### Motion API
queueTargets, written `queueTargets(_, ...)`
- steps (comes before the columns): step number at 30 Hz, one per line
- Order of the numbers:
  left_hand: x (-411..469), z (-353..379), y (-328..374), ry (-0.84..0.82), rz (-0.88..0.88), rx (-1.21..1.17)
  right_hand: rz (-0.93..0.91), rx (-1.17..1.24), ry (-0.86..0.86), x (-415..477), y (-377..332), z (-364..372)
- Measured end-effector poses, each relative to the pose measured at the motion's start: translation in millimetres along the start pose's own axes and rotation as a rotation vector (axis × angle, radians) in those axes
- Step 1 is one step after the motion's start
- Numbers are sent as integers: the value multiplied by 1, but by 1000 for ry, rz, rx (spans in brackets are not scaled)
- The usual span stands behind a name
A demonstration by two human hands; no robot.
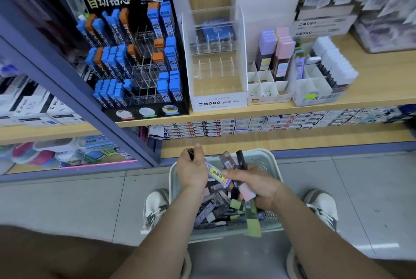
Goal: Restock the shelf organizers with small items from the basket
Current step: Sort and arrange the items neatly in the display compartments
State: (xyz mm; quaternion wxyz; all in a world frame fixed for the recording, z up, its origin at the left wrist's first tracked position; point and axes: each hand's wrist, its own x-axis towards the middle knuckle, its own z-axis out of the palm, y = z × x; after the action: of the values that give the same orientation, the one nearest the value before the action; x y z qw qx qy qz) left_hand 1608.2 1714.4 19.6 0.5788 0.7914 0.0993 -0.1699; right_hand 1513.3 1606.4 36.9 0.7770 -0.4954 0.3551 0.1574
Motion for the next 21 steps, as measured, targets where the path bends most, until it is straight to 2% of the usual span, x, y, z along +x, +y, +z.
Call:
queueTargets(4,-21,1,19,-18,75,91,-52,-132,-54,-25,-21,8)
queueTargets(10,-34,-5,56,-6,231,41,-179,-153,-94,-57,-53,28)
queueTargets(14,-35,-15,93,-195,229,60,-256,-170,-71,-79,-83,31)
queueTargets(18,-42,-32,149,-482,176,-134,-399,-126,11,-97,-128,27)
queueTargets(21,-49,-43,194,-624,189,-244,-466,-130,47,-111,-159,28)
